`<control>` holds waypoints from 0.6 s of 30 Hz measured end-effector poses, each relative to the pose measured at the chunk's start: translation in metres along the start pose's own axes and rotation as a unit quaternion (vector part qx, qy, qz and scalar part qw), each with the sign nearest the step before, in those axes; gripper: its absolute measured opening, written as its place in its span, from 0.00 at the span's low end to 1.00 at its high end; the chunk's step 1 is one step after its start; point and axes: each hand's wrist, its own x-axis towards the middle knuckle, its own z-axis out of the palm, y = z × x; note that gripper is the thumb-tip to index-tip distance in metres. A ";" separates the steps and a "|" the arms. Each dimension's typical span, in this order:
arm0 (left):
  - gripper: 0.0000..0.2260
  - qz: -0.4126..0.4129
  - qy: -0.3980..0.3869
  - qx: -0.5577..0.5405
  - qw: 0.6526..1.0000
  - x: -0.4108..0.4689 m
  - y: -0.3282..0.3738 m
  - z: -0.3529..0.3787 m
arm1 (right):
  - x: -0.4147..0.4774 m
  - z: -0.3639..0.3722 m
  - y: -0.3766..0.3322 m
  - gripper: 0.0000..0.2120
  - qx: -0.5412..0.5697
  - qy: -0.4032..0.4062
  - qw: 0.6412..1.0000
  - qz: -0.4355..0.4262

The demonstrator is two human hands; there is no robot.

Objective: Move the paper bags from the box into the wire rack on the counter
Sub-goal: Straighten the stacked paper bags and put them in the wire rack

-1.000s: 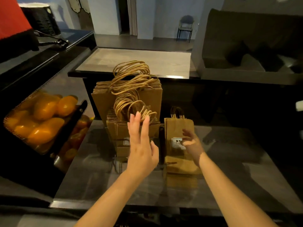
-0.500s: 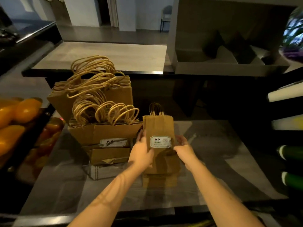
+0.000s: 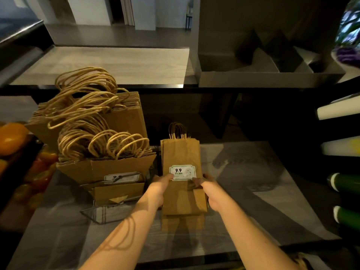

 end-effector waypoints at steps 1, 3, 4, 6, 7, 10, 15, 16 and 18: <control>0.29 -0.008 0.002 -0.014 1.000 0.001 0.002 -0.001 | 0.001 -0.001 0.002 0.21 0.004 0.009 1.000 0.011; 0.30 -0.015 0.001 0.005 1.000 0.005 0.001 0.001 | -0.002 0.000 0.002 0.17 -0.002 0.010 1.000 0.021; 0.29 -0.009 0.006 0.026 1.000 0.006 -0.001 0.004 | -0.003 0.000 0.003 0.15 -0.003 0.004 1.000 0.019; 0.27 0.001 0.018 0.052 0.998 0.000 -0.002 0.008 | -0.003 0.002 0.006 0.12 -0.023 0.007 1.000 0.003; 0.28 0.006 0.022 0.057 0.998 -0.003 -0.003 0.010 | -0.005 0.005 0.006 0.11 -0.038 0.016 0.999 -0.005; 0.31 0.038 0.035 0.052 0.997 -0.009 -0.010 0.014 | -0.008 0.009 0.008 0.13 -0.043 0.044 0.998 -0.018; 0.33 0.076 0.027 0.039 0.996 -0.006 -0.016 0.016 | -0.014 0.005 0.004 0.11 -0.048 0.046 0.997 -0.034; 0.32 0.083 0.018 0.044 0.995 -0.010 -0.015 0.016 | -0.017 0.005 0.003 0.11 -0.045 0.045 0.997 -0.039; 0.29 0.103 0.006 0.062 0.993 -0.018 -0.011 0.019 | -0.019 0.003 0.000 0.12 -0.033 0.041 0.998 -0.044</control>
